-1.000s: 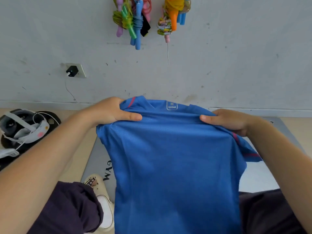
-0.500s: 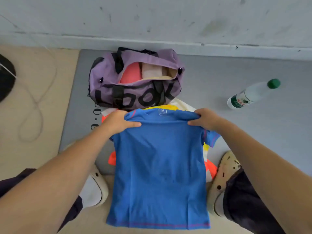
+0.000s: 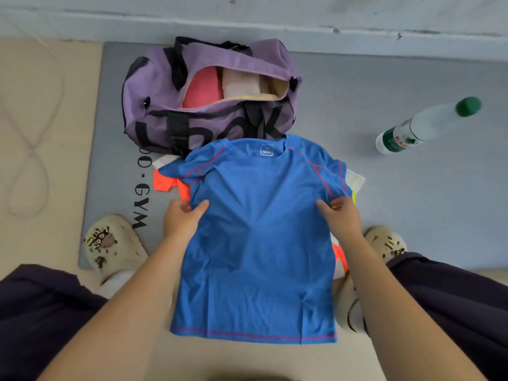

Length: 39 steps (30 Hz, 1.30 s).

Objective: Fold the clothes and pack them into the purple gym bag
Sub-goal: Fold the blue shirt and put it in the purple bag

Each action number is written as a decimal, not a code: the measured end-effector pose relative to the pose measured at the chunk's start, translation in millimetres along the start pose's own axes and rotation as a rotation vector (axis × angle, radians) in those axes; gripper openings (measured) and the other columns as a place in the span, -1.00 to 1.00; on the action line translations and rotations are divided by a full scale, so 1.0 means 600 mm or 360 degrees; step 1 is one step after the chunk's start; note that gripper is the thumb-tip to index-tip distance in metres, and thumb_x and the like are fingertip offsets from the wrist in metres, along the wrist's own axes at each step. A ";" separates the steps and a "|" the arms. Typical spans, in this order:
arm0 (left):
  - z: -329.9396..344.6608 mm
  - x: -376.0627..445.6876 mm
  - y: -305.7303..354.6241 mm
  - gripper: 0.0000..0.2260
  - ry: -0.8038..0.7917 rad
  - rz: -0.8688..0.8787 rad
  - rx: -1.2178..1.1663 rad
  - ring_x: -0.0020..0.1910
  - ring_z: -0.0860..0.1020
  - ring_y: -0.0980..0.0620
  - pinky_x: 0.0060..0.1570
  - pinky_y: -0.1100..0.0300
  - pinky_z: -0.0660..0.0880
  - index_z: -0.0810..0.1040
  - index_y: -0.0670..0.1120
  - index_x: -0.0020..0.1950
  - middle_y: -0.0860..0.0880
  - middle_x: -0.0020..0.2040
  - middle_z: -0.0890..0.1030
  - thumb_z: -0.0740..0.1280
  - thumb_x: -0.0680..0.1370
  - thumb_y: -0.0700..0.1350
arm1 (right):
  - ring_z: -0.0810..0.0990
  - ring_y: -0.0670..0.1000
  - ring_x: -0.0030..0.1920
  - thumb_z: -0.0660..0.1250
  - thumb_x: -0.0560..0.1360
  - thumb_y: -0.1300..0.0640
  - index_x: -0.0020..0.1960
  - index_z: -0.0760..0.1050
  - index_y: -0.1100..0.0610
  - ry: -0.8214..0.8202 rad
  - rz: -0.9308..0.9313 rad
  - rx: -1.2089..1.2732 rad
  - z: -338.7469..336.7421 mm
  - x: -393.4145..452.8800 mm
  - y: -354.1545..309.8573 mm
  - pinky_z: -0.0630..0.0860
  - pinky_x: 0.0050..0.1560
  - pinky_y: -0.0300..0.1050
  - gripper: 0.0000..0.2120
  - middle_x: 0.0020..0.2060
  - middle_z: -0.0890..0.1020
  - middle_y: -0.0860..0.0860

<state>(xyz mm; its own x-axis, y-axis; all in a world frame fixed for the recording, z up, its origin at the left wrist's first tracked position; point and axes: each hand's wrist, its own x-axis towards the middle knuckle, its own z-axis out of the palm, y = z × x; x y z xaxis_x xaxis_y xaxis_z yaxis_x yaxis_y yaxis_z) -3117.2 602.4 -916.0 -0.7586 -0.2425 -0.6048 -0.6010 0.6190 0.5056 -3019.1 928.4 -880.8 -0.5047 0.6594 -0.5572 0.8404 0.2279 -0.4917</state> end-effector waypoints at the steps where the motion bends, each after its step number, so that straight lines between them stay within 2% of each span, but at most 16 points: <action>1: 0.001 -0.002 -0.010 -0.55 -0.0017 -0.0064 -0.0055 -0.07 0.61 -0.13 -0.17 0.13 0.41 0.54 -0.19 0.00 -0.10 -0.09 0.63 0.47 0.42 0.18 | 0.53 0.09 -0.09 0.46 0.45 -0.04 0.04 0.47 0.24 -0.0005 0.0039 0.0028 0.002 -0.004 0.010 0.33 -0.12 -0.13 -0.62 -0.09 0.56 0.07; 3: -0.005 -0.003 -0.019 -0.57 -0.0029 -0.0136 -0.0207 -0.08 0.61 -0.04 -0.11 0.16 0.46 0.58 -0.14 0.01 -0.03 -0.08 0.65 0.49 0.40 0.19 | 0.52 0.08 -0.05 0.48 0.43 -0.06 0.11 0.47 0.24 -0.0060 0.0173 0.0077 0.002 -0.011 0.022 0.37 -0.07 -0.09 -0.56 -0.05 0.54 0.05; 6: -0.021 0.001 -0.021 -0.68 -0.0209 -0.0197 -0.0401 -0.24 0.64 0.01 -0.19 0.17 0.55 0.65 -0.07 -0.18 0.00 -0.24 0.69 0.48 0.42 0.18 | 0.61 0.06 -0.03 0.48 0.44 -0.04 0.09 0.56 0.24 -0.0306 0.0374 0.0452 -0.006 -0.016 0.031 0.52 -0.06 -0.06 -0.60 0.00 0.64 0.06; 9: -0.036 -0.003 -0.013 -0.80 -0.0395 -0.0365 -0.0677 -0.47 0.44 0.12 -0.40 0.25 0.41 0.58 -0.01 -0.26 0.08 -0.43 0.52 0.48 0.47 0.05 | 0.66 0.03 -0.01 0.47 0.46 0.03 0.10 0.59 0.21 -0.0486 0.0502 0.0869 -0.021 -0.020 0.031 0.55 -0.11 -0.09 -0.69 0.02 0.69 0.04; 12: -0.045 -0.010 -0.001 -0.93 -0.0561 -0.0340 -0.0950 -0.36 0.61 0.09 -0.34 0.24 0.51 0.60 -0.05 -0.14 0.01 -0.25 0.66 0.44 0.52 -0.10 | 0.65 0.05 0.06 0.45 0.48 0.07 0.02 0.57 0.17 -0.0534 0.0493 0.0948 -0.033 -0.015 0.032 0.55 0.01 -0.04 -0.80 0.07 0.68 0.05; 14: -0.053 -0.013 0.010 -0.95 -0.0602 -0.0315 -0.1203 -0.17 0.67 0.10 -0.13 0.21 0.57 0.60 -0.06 -0.01 0.00 -0.08 0.70 0.39 0.55 -0.12 | 0.65 0.05 0.03 0.42 0.51 0.10 -0.04 0.56 0.15 -0.0597 0.0455 0.0967 -0.041 -0.013 0.032 0.57 0.03 -0.03 -0.87 0.08 0.68 0.07; 16: -0.064 -0.007 0.013 -0.83 -0.0660 -0.0350 -0.1376 0.04 0.64 0.07 0.11 0.14 0.52 0.56 -0.05 0.16 0.00 0.08 0.67 0.35 0.58 -0.08 | 0.66 0.07 0.06 0.39 0.53 0.10 0.07 0.58 0.18 -0.0751 0.0429 0.0944 -0.050 -0.011 0.032 0.56 0.14 0.02 -0.82 0.11 0.68 0.07; 17: -0.070 -0.007 0.014 -0.80 -0.0740 -0.0368 -0.1351 0.09 0.63 0.04 0.15 0.11 0.50 0.55 -0.05 0.19 -0.01 0.12 0.66 0.34 0.58 -0.06 | 0.65 0.09 0.11 0.38 0.53 0.10 0.14 0.58 0.19 -0.0853 0.0412 0.0894 -0.054 -0.012 0.031 0.53 0.21 0.05 -0.76 0.13 0.67 0.07; 20: -0.084 -0.014 0.009 -0.82 -0.0939 -0.0377 -0.0831 0.01 0.67 0.06 -0.01 0.10 0.51 0.63 -0.02 0.13 0.00 0.09 0.70 0.36 0.56 -0.01 | 0.62 0.11 0.19 0.35 0.55 0.12 0.20 0.58 0.19 -0.1019 0.0332 0.0684 -0.064 -0.011 0.027 0.46 0.32 0.08 -0.74 0.14 0.67 0.06; 22: -0.095 -0.009 0.006 -0.80 -0.0845 -0.0336 -0.0798 0.02 0.67 0.04 0.00 0.11 0.50 0.62 -0.04 0.14 -0.03 0.10 0.69 0.36 0.57 -0.03 | 0.61 0.09 0.19 0.34 0.56 0.12 0.18 0.59 0.17 -0.0922 0.0238 0.0688 -0.074 -0.008 0.018 0.46 0.31 0.06 -0.76 0.16 0.66 0.07; 24: -0.111 0.000 0.016 -0.76 -0.0675 -0.0243 -0.1022 0.09 0.64 0.03 0.03 0.13 0.51 0.58 -0.09 0.21 -0.03 0.14 0.67 0.34 0.59 -0.05 | 0.61 0.07 0.18 0.31 0.58 0.13 0.22 0.57 0.19 -0.0767 0.0120 0.0832 -0.088 -0.002 0.002 0.48 0.28 0.04 -0.74 0.18 0.65 0.07; 29: -0.149 0.002 0.093 -0.92 -0.0455 0.0028 -0.1250 -0.08 0.68 0.11 -0.13 0.24 0.60 0.54 -0.02 -0.05 0.03 -0.05 0.72 0.29 0.62 -0.08 | 0.65 0.01 0.03 0.21 0.63 0.18 0.16 0.57 0.20 -0.0652 -0.0156 0.1091 -0.130 0.004 -0.072 0.59 -0.01 -0.17 -0.79 0.03 0.69 0.04; 32: -0.159 -0.004 0.130 -0.90 -0.0324 0.0101 -0.1216 -0.12 0.67 0.08 -0.14 0.19 0.59 0.51 -0.04 -0.07 0.00 -0.07 0.70 0.31 0.62 -0.06 | 0.64 0.01 -0.04 0.22 0.62 0.21 0.08 0.57 0.18 -0.0521 -0.0237 0.1108 -0.143 -0.001 -0.106 0.59 -0.06 -0.17 -0.85 -0.05 0.69 0.06; 34: -0.158 -0.009 0.138 -0.90 -0.0237 0.0134 -0.1157 -0.17 0.65 0.05 -0.11 0.13 0.56 0.48 -0.06 -0.07 -0.04 -0.08 0.66 0.33 0.60 -0.06 | 0.58 0.04 -0.08 0.28 0.59 0.22 0.08 0.49 0.12 -0.0325 -0.0217 0.1133 -0.144 -0.003 -0.117 0.53 -0.08 -0.11 -0.92 -0.01 0.61 0.13; 37: -0.162 -0.021 0.144 -0.92 -0.0169 0.0208 -0.1162 -0.10 0.61 -0.02 -0.11 0.08 0.53 0.50 -0.01 0.07 -0.13 0.07 0.61 0.33 0.60 -0.13 | 0.51 0.01 -0.18 0.34 0.56 0.19 0.20 0.44 -0.02 -0.0162 -0.0212 0.1129 -0.145 -0.005 -0.125 0.49 -0.11 -0.10 -0.74 -0.13 0.55 0.10; 39: -0.167 -0.028 0.145 -0.75 -0.0231 0.0237 -0.1188 -0.02 0.62 -0.03 -0.10 0.09 0.55 0.52 0.11 0.25 -0.07 0.11 0.63 0.27 0.63 -0.16 | 0.49 -0.04 -0.26 0.32 0.57 0.19 0.14 0.54 -0.06 -0.0274 -0.0262 0.1107 -0.145 -0.012 -0.127 0.50 -0.18 -0.16 -0.79 -0.25 0.51 0.05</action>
<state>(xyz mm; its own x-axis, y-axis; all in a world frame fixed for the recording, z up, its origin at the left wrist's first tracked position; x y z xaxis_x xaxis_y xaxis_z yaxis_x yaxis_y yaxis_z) -3182.0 585.3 -800.5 -0.8350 -0.0640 -0.5465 -0.5449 -0.0424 0.8374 -3062.4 968.6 -781.1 -0.6854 0.5210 -0.5087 0.4607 -0.2307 -0.8570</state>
